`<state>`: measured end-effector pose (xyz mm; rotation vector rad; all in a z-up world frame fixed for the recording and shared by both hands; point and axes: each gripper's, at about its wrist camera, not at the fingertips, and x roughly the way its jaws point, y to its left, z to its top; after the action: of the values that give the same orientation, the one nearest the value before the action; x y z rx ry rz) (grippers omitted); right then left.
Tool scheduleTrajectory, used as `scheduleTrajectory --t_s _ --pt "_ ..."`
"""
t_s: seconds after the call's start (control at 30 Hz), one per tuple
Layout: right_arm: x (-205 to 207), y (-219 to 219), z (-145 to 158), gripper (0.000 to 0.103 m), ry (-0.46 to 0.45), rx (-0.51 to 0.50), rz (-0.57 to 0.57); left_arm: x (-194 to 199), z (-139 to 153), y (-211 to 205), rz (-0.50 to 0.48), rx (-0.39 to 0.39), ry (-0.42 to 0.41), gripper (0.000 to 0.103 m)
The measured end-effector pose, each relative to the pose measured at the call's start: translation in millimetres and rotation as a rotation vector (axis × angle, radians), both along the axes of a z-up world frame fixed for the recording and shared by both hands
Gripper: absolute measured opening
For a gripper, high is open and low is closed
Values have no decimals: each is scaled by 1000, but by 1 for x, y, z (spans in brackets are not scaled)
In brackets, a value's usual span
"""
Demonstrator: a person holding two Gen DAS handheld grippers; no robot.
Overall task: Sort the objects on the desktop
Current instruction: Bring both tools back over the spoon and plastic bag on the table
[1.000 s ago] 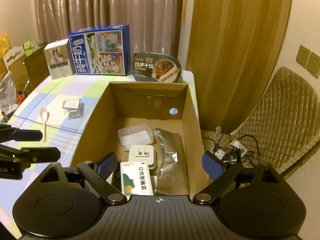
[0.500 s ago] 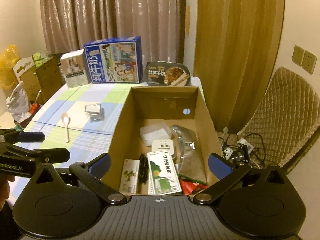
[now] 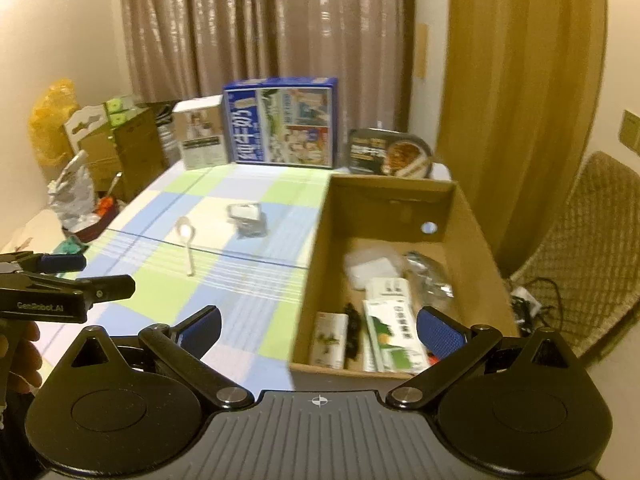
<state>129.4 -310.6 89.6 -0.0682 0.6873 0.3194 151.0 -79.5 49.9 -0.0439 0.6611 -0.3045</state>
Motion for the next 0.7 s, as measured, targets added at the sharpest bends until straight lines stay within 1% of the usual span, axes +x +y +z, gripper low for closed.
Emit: scheduleTrajectory --t_s 0.2,0.33,0.47,0.6,0.7 --pt "9 34 -2 101 4 15 73 0 -2 44 96 45 18 102" --pt "18 60 -5 101 17 25 144 0 -3 70 150 76 37 102" --pt "30 87 -11 101 16 -1 184 5 -5 92 189 75 58 102" --pt "48 108 -20 101 14 2 197 14 -7 108 222 60 70 102" --pt "61 121 -28 101 4 10 204 25 -12 115 226 49 82 102"
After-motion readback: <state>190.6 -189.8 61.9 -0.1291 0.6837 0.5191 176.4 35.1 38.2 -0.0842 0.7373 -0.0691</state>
